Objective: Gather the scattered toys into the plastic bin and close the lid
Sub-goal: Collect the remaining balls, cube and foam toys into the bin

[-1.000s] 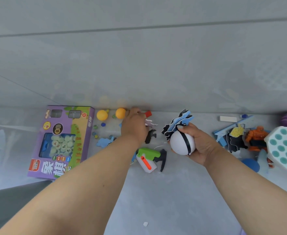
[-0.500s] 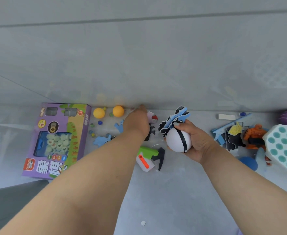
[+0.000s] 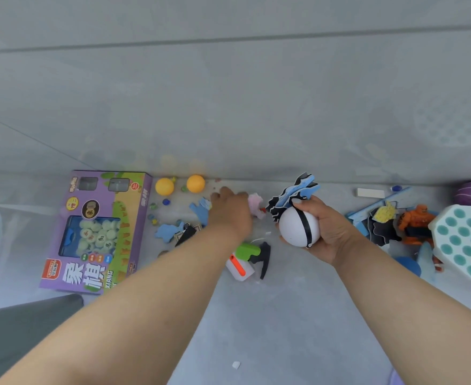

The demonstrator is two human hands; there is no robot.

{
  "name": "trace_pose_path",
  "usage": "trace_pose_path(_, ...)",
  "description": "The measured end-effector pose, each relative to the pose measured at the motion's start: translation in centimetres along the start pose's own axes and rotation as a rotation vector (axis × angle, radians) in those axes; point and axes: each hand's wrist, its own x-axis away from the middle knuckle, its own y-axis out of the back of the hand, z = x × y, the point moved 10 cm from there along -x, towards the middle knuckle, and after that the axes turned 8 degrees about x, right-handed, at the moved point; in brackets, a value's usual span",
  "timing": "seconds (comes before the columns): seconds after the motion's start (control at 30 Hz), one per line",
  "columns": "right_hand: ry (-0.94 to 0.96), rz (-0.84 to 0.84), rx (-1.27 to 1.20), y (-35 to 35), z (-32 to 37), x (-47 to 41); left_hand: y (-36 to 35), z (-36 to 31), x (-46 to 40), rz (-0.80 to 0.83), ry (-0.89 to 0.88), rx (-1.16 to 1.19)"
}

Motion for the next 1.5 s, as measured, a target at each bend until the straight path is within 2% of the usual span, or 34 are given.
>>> trace_pose_path(0.2,-0.006,-0.024,0.024,-0.4,0.2,-0.2,-1.0,-1.1,1.6,-0.051,0.095,-0.062)
trace_pose_path(0.4,-0.010,-0.026,0.026,-0.3,0.3,-0.2,-0.9,-1.9,1.8,-0.059,0.037,0.005)
trace_pose_path(0.57,0.000,-0.014,0.014,-0.6,0.8,0.3,0.3,-0.6,1.8,-0.045,0.010,0.236)
trace_pose_path(0.73,0.004,0.017,0.048,-2.8,2.5,2.0,5.4,0.9,3.7,-0.079,-0.007,0.572)
trace_pose_path(0.83,0.013,0.070,0.074,-5.9,4.0,4.0,9.6,1.0,6.3,-0.068,-0.033,0.626)
trace_pose_path(0.97,0.051,0.199,0.160,-12.1,6.3,7.6,14.9,2.6,10.5,-0.083,0.032,0.665)
trace_pose_path(1.17,0.064,0.344,0.299,-22.3,7.6,14.6,23.2,6.9,19.7,-0.237,0.149,0.669)
trace_pose_path(1.33,0.075,0.477,0.414,-30.9,5.8,20.5,26.4,13.7,28.1,-0.341,0.233,0.837)
trace_pose_path(1.5,0.001,0.590,0.598,-39.5,-0.1,26.4,25.8,21.6,37.6,-0.398,0.310,1.021)
